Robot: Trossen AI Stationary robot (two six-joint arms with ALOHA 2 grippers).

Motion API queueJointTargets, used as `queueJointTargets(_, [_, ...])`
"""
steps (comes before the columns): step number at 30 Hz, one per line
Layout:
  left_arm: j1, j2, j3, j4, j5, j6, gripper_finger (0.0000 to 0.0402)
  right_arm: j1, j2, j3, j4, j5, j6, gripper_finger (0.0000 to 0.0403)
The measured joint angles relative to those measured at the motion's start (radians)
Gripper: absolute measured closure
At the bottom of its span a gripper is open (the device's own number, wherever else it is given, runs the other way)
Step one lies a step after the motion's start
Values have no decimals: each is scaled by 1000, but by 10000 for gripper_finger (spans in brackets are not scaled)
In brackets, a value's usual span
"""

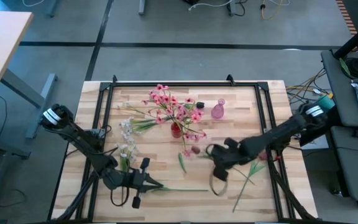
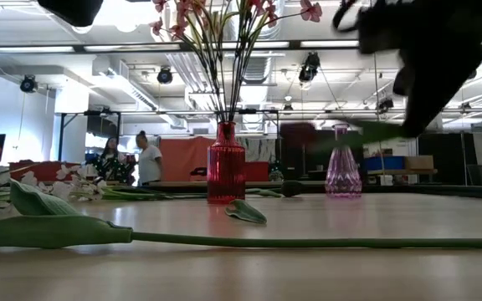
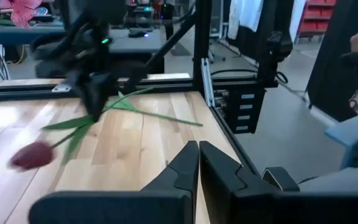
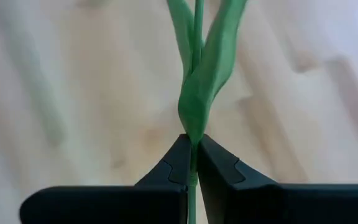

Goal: Sort flowers into vase by color
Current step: Put the left red tulip into the violet vase

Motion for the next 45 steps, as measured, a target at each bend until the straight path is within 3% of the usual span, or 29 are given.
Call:
queueJointTargets(4, [4, 0, -16, 59, -28, 4, 402, 84, -44, 0, 140, 17, -73, 390])
queueJointTargets(10, [9, 1, -7, 85, -31, 27, 394, 155, -42, -5, 541, 52, -346, 390])
queueJointTargets(14, [8, 1, 15, 89, -30, 58, 363, 163, -1, -6, 780, 52, -561, 390])
queueJointTargets(23, [8, 1, 19, 89, -73, 94, 283, 189, -32, -11, 1071, 74, -976, 390])
queueJointTargets(30, [8, 1, 19, 83, -76, 94, 265, 198, -187, -40, 1127, 378, -1181, 390])
queueJointTargets(36, [8, -11, 19, 78, -78, 94, 265, 172, -290, -160, 1492, 643, -1388, 390])
queueJointTargets(41, [8, -27, 18, 64, -134, 94, 264, 56, -357, -288, 1852, 741, -1523, 390])
queueJointTargets(45, [8, -49, 18, 50, -139, 94, 264, -103, -408, -361, 1958, 830, -1548, 390])
